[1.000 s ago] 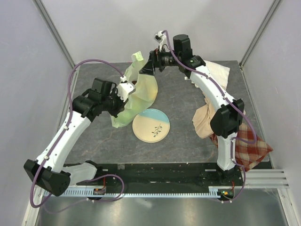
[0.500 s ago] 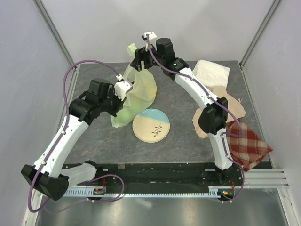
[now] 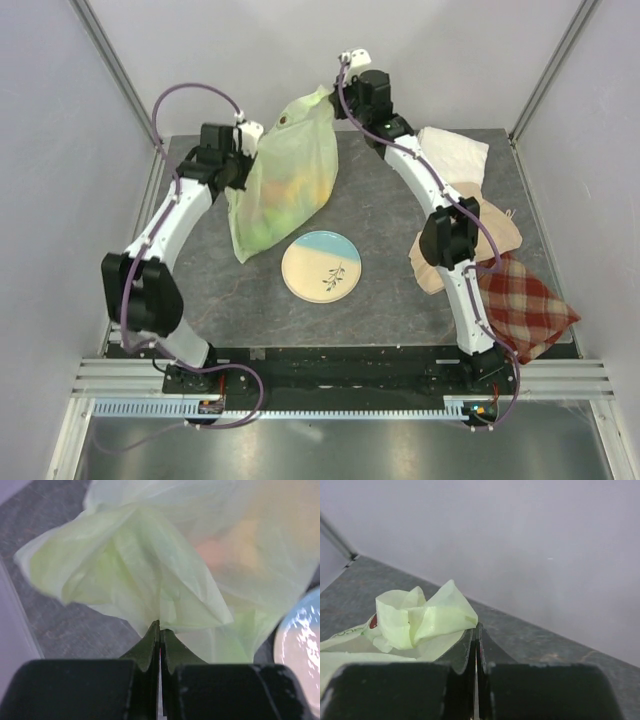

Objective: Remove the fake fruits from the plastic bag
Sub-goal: Untie the plastic bag at the center of the board.

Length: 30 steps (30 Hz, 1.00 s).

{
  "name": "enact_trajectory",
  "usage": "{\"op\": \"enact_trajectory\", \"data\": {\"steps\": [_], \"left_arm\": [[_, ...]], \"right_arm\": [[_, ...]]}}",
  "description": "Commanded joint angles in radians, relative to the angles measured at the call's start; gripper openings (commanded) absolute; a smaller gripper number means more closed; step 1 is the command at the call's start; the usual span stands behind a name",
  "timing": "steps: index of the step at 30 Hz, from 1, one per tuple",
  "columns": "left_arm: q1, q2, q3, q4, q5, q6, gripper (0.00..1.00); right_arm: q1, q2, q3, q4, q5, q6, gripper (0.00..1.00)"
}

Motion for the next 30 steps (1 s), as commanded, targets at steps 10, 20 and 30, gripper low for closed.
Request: {"op": "enact_trajectory", "data": {"steps": [10,20,30], "left_arm": [[-0.002,0.395,1.01,0.191,-0.037,0.039,0.01],[-0.01,0.177,0.637,-0.044,0.344,-0.009,0.01],[-0.045,-0.275,-0.115,-0.129,0.368,-0.072,0.01]], "right_arm": [[-0.112,-0.056,0.126,0.437,0.119,-0.142,0.0],[-0.168,-0.445,-0.552,0.36,0.179,0.024,0.0],[-0.198,-0.867,-1.203,0.008,-0.083,0.018,0.26]]}}
